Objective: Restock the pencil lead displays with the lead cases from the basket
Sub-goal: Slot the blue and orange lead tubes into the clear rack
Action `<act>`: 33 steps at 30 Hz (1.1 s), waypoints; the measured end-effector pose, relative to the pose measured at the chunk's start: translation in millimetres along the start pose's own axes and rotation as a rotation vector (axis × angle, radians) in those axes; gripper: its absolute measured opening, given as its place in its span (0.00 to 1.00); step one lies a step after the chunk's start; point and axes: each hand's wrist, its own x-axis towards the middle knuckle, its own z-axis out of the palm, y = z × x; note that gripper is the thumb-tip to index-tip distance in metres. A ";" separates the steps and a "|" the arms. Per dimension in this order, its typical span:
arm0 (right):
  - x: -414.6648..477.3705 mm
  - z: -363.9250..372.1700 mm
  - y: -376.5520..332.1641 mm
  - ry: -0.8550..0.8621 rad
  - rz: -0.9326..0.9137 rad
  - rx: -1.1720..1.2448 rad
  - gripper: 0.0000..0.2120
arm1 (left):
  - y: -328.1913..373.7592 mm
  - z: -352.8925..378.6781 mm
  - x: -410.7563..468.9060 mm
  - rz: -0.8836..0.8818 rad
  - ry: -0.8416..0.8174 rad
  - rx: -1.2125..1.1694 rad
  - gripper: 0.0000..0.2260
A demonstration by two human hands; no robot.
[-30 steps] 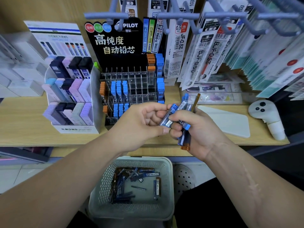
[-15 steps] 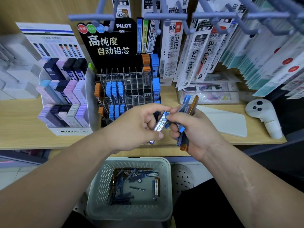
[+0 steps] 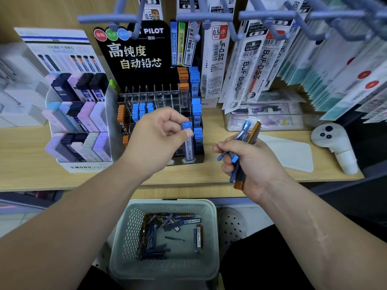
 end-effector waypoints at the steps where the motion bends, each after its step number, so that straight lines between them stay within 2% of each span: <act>1: 0.2 0.0 0.0 0.002 -0.001 0.000 0.09 | -0.4 1.9 -0.4 0.032 0.033 0.033 0.08; 5: 0.3 0.0 0.7 0.003 -0.006 -0.012 0.09 | -3.4 7.5 -1.3 0.100 0.082 0.106 0.08; 11: -0.1 -0.9 1.2 0.002 -0.003 -0.027 0.08 | -15.6 14.2 -2.5 0.158 0.036 0.210 0.06; 16: -1.4 -0.9 1.1 -0.016 -0.004 -0.060 0.09 | -15.4 21.1 -3.4 0.335 0.067 0.452 0.07; 20: -6.2 1.8 -1.0 -0.144 0.031 -0.014 0.09 | -16.7 26.2 -1.6 0.307 0.117 0.505 0.09; 23: -8.0 4.0 -0.6 -0.195 0.056 0.017 0.09 | -17.9 27.6 2.4 0.359 0.123 0.597 0.08; 30: -5.5 2.4 0.2 -0.179 0.062 0.033 0.09 | -21.9 27.0 3.8 0.361 0.063 0.651 0.09; 33: -3.1 1.5 1.3 -0.116 0.038 0.003 0.09 | -12.2 23.9 2.2 0.321 0.044 0.607 0.07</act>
